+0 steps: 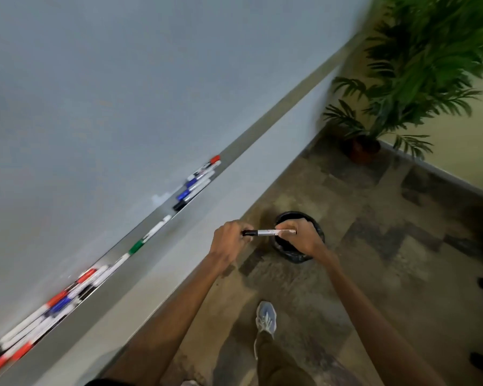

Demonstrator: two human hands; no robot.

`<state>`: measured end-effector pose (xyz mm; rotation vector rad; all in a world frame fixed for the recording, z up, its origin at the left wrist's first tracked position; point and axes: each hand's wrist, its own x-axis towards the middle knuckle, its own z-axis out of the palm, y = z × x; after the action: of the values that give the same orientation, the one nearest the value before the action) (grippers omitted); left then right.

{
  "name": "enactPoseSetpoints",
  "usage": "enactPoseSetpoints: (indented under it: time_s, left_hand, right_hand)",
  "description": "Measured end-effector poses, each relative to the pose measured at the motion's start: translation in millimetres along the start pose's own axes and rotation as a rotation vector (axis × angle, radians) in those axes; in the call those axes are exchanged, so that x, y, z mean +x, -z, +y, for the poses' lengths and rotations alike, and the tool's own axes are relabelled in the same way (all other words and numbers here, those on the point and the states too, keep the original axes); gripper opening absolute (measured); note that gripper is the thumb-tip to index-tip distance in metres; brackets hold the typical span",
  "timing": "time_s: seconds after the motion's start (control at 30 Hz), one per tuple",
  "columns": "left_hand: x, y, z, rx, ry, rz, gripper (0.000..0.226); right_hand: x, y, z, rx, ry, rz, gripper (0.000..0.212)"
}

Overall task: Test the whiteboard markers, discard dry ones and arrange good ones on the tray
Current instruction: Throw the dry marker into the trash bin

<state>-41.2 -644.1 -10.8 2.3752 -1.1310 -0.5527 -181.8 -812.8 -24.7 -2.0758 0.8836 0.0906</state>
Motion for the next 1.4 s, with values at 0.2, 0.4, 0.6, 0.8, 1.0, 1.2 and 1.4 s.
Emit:
enactPoseSetpoints:
  time_s: [0.2,0.4,0.6,0.8,1.0,1.2,1.4]
  left_hand:
    - [68.1,-53.7,41.2,0.035,-0.126,-0.032,0.021]
    - [108.9,-89.3,61.8,0.046,-0.165,-0.052,0.023]
    - [140.4,-111.1,71.3,0.048,-0.187,-0.069,0.025]
    - [165.1,-130.7,71.3,0.064,-0.197,-0.060,0.028]
    - [182.8,-141.0,71.8,0.001,-0.188,-0.065,0.026]
    - [196.7,-149.3,70.4,-0.026,-0.171,-0.070,0.027]
    - [205.6,-155.4,70.3,-0.005,-0.167,-0.085,0.028]
  right_hand:
    - [28.0,43.1,60.7,-0.025,-0.099,0.047,0.020]
    - [47.0,60.7,98.2,-0.008,-0.148,0.101,0.023]
    - [67.4,65.6,118.5,0.029,-0.191,0.151,0.024]
    - [86.6,65.7,134.7,0.075,-0.244,0.209,0.023]
    - [101.0,66.8,145.8,0.091,-0.254,0.222,0.022]
    - [112.3,69.1,150.0,0.116,-0.268,0.231,0.022]
    - [120.0,72.8,154.1,0.120,-0.268,0.241,0.022]
